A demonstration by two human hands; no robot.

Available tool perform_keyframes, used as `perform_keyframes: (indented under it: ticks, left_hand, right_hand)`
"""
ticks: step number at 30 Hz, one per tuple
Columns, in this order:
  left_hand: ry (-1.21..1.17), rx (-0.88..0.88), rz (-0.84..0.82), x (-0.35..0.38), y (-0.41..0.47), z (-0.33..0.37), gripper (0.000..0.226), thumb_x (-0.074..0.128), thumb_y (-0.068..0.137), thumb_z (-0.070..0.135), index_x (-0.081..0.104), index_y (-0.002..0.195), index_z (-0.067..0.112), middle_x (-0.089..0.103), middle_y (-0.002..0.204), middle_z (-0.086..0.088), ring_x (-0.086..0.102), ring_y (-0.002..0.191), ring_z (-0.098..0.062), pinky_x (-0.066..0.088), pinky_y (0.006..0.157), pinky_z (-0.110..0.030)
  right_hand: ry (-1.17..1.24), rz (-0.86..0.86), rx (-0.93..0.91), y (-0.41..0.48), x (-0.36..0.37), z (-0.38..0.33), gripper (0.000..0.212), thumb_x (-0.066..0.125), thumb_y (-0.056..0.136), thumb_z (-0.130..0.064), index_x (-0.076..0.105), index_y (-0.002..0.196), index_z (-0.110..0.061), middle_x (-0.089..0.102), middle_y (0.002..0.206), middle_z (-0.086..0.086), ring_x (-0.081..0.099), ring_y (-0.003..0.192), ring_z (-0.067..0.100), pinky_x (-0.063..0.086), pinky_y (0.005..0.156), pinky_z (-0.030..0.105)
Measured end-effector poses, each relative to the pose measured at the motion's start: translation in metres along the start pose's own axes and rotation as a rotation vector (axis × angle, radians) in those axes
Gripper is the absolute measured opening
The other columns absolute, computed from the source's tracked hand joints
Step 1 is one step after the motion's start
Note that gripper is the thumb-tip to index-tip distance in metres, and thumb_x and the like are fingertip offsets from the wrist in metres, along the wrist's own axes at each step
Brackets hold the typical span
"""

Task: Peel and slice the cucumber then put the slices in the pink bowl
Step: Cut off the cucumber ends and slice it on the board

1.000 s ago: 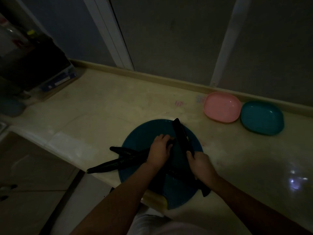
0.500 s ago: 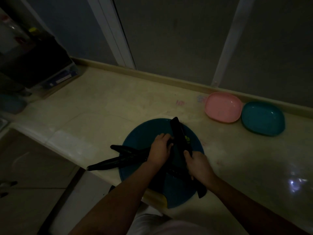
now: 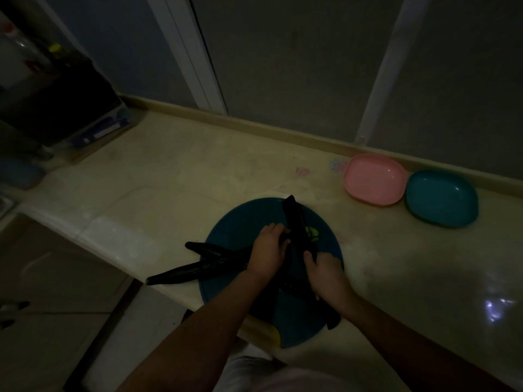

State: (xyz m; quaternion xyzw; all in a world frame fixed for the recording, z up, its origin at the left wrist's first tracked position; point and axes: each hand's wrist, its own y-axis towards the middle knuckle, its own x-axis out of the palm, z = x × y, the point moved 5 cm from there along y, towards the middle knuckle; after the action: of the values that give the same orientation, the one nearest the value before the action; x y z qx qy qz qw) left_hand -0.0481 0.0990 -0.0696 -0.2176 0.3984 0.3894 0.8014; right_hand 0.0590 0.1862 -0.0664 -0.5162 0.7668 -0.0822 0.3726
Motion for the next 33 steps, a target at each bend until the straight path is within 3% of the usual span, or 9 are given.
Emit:
perform_keyframes:
  ticks: [4,8,12,19,29,33]
  left_hand:
    - [-0.014,-0.011,-0.001,0.0,0.001,-0.001,0.015,0.06,0.087,0.007,0.06,0.101,0.002,0.06,0.101,-0.014,0.053,0.097,-0.026,0.04,0.079,-0.031]
    - [-0.031,-0.007,-0.02,-0.003,0.0,-0.002,0.018,0.062,0.087,0.009,0.061,0.103,0.002,0.062,0.103,-0.014,0.055,0.098,-0.024,0.04,0.081,-0.027]
    - [0.007,0.084,-0.083,-0.006,-0.002,-0.003,0.023,0.058,0.088,0.007,0.06,0.111,0.005,0.06,0.108,-0.013,0.053,0.103,-0.024,0.044,0.087,-0.032]
    - [0.11,0.085,-0.062,-0.005,-0.001,0.002,0.028,0.055,0.092,0.013,0.058,0.12,0.01,0.057,0.109,-0.013,0.048,0.101,-0.026,0.036,0.079,-0.028]
    - [0.088,0.11,-0.038,0.004,0.004,0.011,0.025,0.055,0.089,0.008,0.057,0.113,0.009,0.054,0.102,-0.013,0.046,0.097,-0.025,0.037,0.077,-0.03]
    - [0.096,0.109,-0.036,0.004,0.004,0.01,0.023,0.055,0.09,0.008,0.057,0.113,0.009,0.055,0.103,-0.013,0.046,0.097,-0.024,0.032,0.074,-0.024]
  right_hand:
    - [-0.1,0.017,-0.015,0.004,0.005,-0.003,0.047,0.035,0.101,-0.029,0.041,0.057,-0.013,0.047,0.054,0.003,0.045,0.043,0.015,0.037,0.041,0.028]
    - [-0.103,0.026,-0.014,0.005,0.004,0.0,0.046,0.036,0.1,-0.029,0.04,0.057,-0.014,0.045,0.054,0.002,0.043,0.044,0.012,0.034,0.04,0.025]
    - [-0.066,0.04,0.0,0.002,-0.003,0.01,0.046,0.037,0.101,-0.028,0.04,0.057,-0.013,0.043,0.054,0.002,0.04,0.044,0.011,0.031,0.041,0.024]
    - [0.055,0.017,0.019,-0.002,-0.014,0.013,0.043,0.036,0.1,-0.031,0.044,0.064,-0.011,0.048,0.056,0.006,0.045,0.042,0.016,0.036,0.035,0.023]
    - [0.057,0.014,0.002,-0.002,-0.022,0.008,0.046,0.036,0.1,-0.03,0.041,0.058,-0.012,0.045,0.052,0.006,0.044,0.039,0.015,0.034,0.036,0.021]
    - [0.047,0.01,-0.011,0.0,-0.022,0.007,0.046,0.037,0.1,-0.03,0.04,0.058,-0.011,0.045,0.052,0.007,0.044,0.038,0.016,0.035,0.037,0.024]
